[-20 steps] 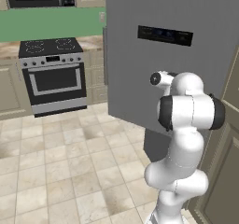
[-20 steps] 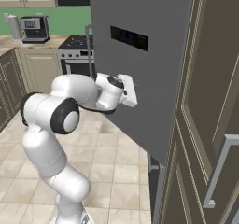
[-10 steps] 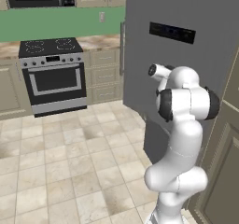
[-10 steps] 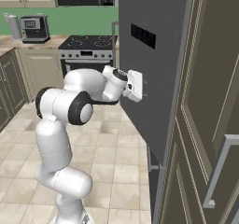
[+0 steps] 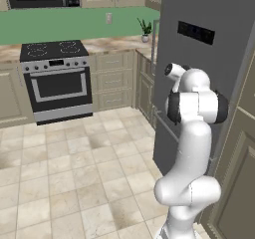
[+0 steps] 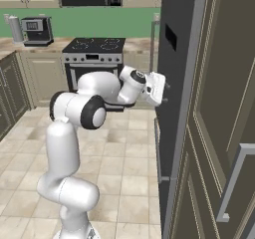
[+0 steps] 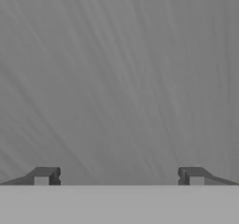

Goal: Place the carrot in the correct fridge rack based on whether it is a fruit or vegetable. Finally, close the fridge door.

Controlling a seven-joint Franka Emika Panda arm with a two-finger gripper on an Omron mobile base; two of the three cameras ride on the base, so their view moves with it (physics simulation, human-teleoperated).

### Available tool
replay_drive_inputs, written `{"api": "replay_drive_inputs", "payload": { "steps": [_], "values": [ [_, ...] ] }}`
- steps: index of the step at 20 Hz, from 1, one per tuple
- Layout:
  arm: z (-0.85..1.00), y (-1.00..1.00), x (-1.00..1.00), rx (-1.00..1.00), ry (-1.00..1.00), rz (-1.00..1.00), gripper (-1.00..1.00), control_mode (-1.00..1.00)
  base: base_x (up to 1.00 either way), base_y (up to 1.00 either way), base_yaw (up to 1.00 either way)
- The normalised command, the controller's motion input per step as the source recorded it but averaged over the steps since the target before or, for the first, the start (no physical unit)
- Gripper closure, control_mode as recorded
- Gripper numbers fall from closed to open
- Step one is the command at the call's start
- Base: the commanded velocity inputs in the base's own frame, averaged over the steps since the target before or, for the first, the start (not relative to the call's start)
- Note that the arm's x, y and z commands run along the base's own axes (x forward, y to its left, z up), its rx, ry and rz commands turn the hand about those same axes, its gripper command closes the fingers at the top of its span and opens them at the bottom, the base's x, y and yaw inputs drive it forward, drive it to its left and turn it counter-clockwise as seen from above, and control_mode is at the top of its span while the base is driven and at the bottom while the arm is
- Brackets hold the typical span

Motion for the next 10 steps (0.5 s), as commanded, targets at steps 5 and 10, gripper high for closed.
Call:
{"api": "replay_drive_inputs", "payload": {
  "steps": [5, 10],
  "values": [
    [-0.13, -0.69, -0.43, 0.0, -0.17, -0.14, -1.0, -1.0, 0.0, 0.0, 0.0],
    [-0.2, -0.57, -0.62, 0.0, -0.16, -0.12, -1.0, -1.0, 0.0, 0.0, 0.0]
  ]
}}
